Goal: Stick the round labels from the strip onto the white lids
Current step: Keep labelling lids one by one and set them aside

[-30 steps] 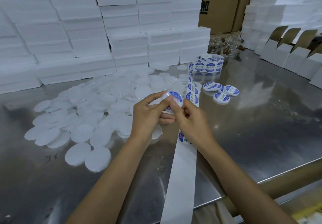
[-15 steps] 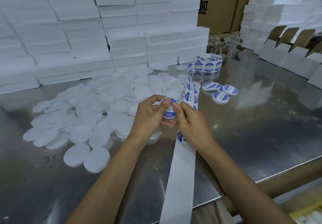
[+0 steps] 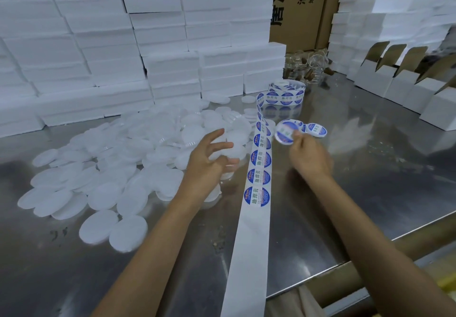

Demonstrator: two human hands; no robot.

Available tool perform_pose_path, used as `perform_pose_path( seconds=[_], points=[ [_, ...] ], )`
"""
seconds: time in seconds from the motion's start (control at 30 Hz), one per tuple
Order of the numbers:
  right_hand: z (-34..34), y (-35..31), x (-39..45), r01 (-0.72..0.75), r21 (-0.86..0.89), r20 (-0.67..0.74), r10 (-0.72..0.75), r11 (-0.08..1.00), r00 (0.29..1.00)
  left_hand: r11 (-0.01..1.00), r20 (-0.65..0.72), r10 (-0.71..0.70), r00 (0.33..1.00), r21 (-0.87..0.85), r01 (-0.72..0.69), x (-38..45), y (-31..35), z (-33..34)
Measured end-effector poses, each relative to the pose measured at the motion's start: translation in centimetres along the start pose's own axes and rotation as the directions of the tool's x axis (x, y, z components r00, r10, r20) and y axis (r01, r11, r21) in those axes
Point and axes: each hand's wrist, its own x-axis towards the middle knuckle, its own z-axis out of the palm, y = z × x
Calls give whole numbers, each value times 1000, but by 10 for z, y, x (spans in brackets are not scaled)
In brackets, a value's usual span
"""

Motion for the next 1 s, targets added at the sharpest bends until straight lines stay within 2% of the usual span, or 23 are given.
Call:
perform_pose_path(
  seconds=[0.13,0.3,0.4,0.5,0.57,0.67,0.7,0.77,1.0],
  points=[
    [-21,27,39,-184,-156,-46,179,971,983,991,-153,102,983,97,-87,3,1,-8],
    [-22,34,47,-184,-241,-38,181,953,983,983,-208,128,970,154,-97,8,-3,-16],
    [-18,23,30,-54,-221,-69,40,974,997,986,-240,131,962,137,-100,9,-3,-21],
    [-5,0,-5,255,-92,-19,-258,963,966,987,-296,137,945,124,-104,10,-1,-25],
    [5,-23,-31,434,55,91,-438,899,894,987,-335,144,931,114,-112,9,1,-26],
    [23,-48,-55,575,184,288,-603,797,744,987,-382,153,911,106,-121,7,2,-28],
    [29,-51,-57,601,168,353,-617,781,703,987,-391,154,907,106,-122,7,3,-29],
    [36,-53,-55,602,144,440,-596,785,672,988,-397,149,906,99,-119,7,2,-31],
    [42,-47,-53,508,289,403,-584,812,705,990,-391,136,910,98,-106,11,3,-33]
  ],
)
